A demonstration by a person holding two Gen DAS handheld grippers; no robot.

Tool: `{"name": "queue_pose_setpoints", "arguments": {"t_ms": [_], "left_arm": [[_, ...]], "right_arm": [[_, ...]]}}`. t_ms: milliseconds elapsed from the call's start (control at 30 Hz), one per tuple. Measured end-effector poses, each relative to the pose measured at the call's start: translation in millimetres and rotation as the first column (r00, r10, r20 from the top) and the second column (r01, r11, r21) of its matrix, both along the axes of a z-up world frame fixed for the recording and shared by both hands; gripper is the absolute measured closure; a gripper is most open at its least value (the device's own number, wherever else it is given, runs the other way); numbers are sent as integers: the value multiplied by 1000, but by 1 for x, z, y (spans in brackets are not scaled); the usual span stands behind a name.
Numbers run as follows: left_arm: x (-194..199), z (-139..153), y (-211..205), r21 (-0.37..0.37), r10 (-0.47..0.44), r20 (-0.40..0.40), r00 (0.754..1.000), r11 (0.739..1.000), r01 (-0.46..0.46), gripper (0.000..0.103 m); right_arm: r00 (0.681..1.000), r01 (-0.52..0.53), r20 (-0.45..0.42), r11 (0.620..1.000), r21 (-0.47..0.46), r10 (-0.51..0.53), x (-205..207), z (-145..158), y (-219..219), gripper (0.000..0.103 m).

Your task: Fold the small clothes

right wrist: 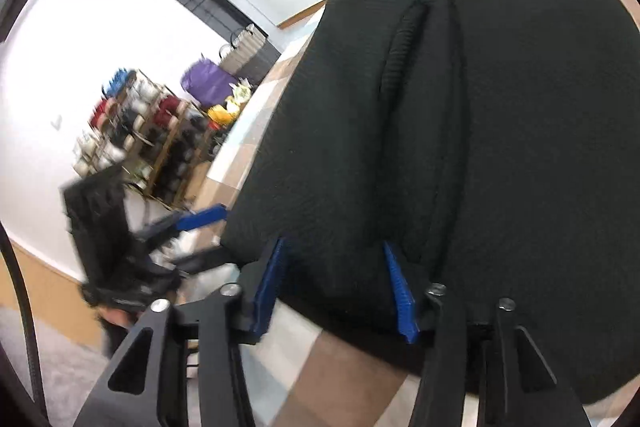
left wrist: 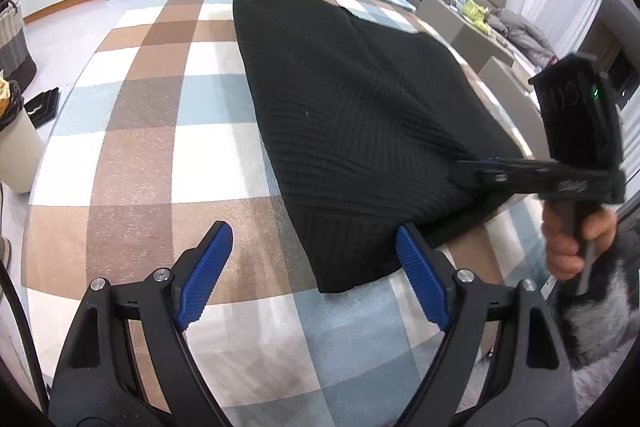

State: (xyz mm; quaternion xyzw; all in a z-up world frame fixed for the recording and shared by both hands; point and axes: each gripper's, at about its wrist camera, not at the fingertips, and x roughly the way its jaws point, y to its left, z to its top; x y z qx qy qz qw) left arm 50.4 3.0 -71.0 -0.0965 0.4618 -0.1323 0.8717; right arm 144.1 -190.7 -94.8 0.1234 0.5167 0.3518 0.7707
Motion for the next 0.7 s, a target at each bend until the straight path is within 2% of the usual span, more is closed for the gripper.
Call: {"name": "queue_pose_setpoints", "arguments": {"t_ms": [33, 67, 133, 233, 267, 333, 467, 500, 667, 700], "left_arm": [[-1, 2, 4, -14, 10, 6, 1000, 1000, -10, 21], [-2, 5, 7, -34, 20, 15, 1000, 999, -20, 21], [-4, 11, 13, -66, 39, 37, 999, 997, -37, 21], [-3, 18, 21, -86, 67, 55, 996, 994, -63, 21], [-1, 18, 23, -86, 73, 55, 996, 994, -69, 21], [3, 15, 22, -86, 71, 48, 996, 994, -66, 21], [13, 2, 8, -66, 31, 14, 999, 997, -30, 21], [14, -2, 4, -55, 26, 9, 1000, 998, -25, 21], [17, -19, -6, -11, -5, -27, 1000, 1000, 5, 21], [15, -20, -8, 1, -12, -15, 1000, 1000, 12, 21]], "right_arm": [[1000, -2, 28, 999, -36, 3, 0, 2, 3, 85], [999, -14, 32, 999, -37, 15, 0, 4, 2, 92], [996, -31, 78, 1000, 2, 31, -3, 19, 2, 93], [990, -35, 137, 993, 115, 19, -16, 55, -9, 93], [989, -32, 144, 992, 119, 15, -21, 58, -13, 94], [990, -18, 140, 998, 64, 9, -26, 54, -12, 94], [999, 29, -21, 992, -121, -32, -18, -3, -13, 93], [999, 32, -39, 992, -121, -37, -19, -9, -13, 93], [999, 34, -18, 996, -77, -35, -19, 3, -24, 91], [999, 39, -14, 995, -89, -40, -19, 2, -25, 91]]}}
